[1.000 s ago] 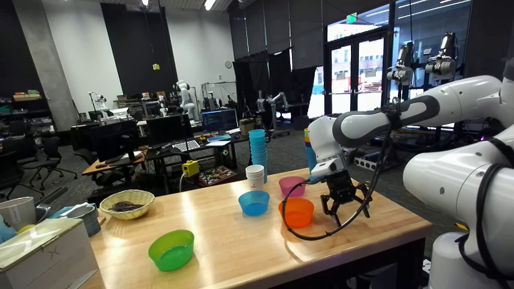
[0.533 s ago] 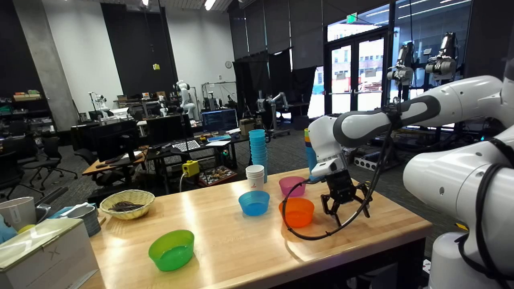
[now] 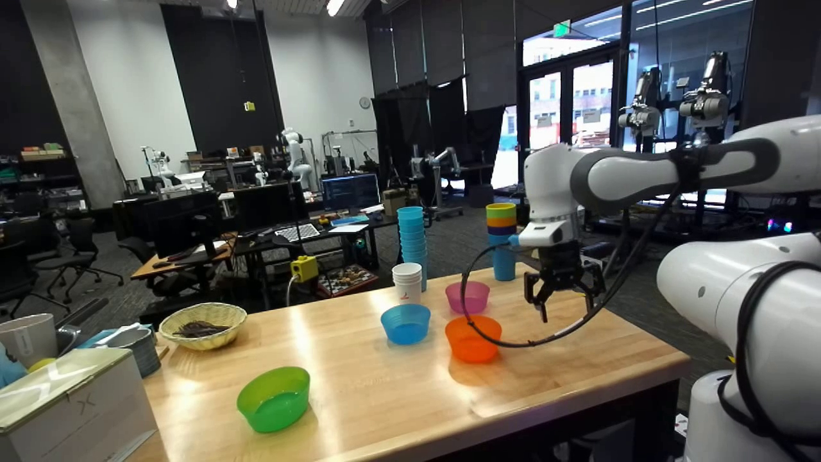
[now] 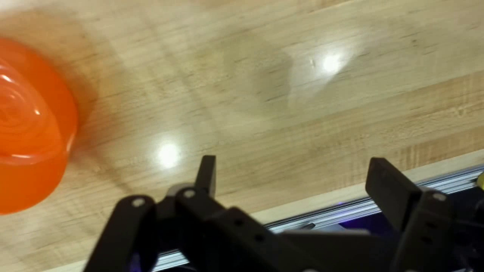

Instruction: Put the purple bowl inside the orange bowl

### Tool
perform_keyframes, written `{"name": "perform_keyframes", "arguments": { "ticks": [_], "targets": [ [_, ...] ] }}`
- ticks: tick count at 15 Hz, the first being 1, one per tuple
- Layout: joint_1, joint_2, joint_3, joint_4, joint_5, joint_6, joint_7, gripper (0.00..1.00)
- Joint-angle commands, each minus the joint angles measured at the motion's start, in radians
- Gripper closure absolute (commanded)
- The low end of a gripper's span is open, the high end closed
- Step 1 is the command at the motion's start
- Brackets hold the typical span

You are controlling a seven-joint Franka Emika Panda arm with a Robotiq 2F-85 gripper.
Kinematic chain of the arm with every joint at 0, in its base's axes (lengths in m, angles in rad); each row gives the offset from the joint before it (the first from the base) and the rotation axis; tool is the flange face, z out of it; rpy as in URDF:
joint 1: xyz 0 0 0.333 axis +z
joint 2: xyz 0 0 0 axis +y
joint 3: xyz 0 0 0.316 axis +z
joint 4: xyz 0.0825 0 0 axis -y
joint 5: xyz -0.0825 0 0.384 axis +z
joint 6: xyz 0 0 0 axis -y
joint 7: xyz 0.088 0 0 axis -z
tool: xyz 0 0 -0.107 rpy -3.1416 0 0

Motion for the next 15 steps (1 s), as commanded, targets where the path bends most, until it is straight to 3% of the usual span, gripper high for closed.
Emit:
{"name": "perform_keyframes", "arguments": {
  "ticks": [1, 4, 5, 9, 15],
  "targets": [
    [-0.113, 0.180, 0.093, -0.047, -0.092, -0.016, -0.023, 0.00],
    [-0.121, 0.240, 0.088, -0.016, -0.187, 0.022, 0.022, 0.00],
    [-0.162, 0.158, 0.096, -0.007, -0.170, 0.120, 0.015, 0.00],
    [-0.167, 0.167, 0.089, 0.033, -0.240, 0.236, 0.118, 0.00],
    [-0.165, 0.163, 0.083, 0.038, -0.432, 0.361, 0.375, 0.00]
  ]
}}
